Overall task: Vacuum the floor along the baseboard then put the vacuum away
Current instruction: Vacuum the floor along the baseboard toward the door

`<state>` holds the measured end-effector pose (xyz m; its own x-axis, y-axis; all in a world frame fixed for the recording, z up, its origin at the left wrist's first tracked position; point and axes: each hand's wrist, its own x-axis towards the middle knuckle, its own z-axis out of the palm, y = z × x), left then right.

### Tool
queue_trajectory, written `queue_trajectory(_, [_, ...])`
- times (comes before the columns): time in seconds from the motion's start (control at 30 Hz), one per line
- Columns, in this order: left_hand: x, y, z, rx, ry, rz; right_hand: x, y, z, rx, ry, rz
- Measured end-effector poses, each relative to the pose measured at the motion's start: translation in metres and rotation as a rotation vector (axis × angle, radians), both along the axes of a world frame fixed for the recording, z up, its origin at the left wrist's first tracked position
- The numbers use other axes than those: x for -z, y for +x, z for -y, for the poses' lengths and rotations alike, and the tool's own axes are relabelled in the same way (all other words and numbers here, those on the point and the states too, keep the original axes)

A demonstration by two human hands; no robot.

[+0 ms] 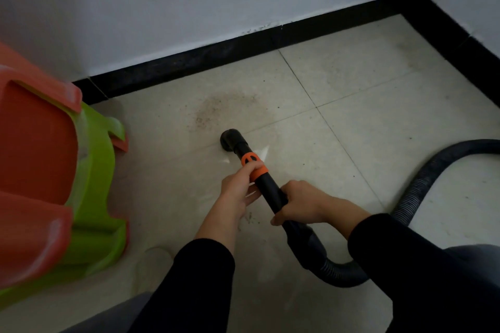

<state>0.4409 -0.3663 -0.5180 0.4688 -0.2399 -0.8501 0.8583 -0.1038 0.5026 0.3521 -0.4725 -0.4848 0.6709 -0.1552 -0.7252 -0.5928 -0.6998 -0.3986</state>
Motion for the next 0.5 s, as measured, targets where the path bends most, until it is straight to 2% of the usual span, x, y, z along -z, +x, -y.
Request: queue_trajectory(0.5, [0.01, 0.044, -0.005, 0.077, -0.077, 0.028, 0.015, 0.044, -0.002, 0.037, 0.03, -0.006])
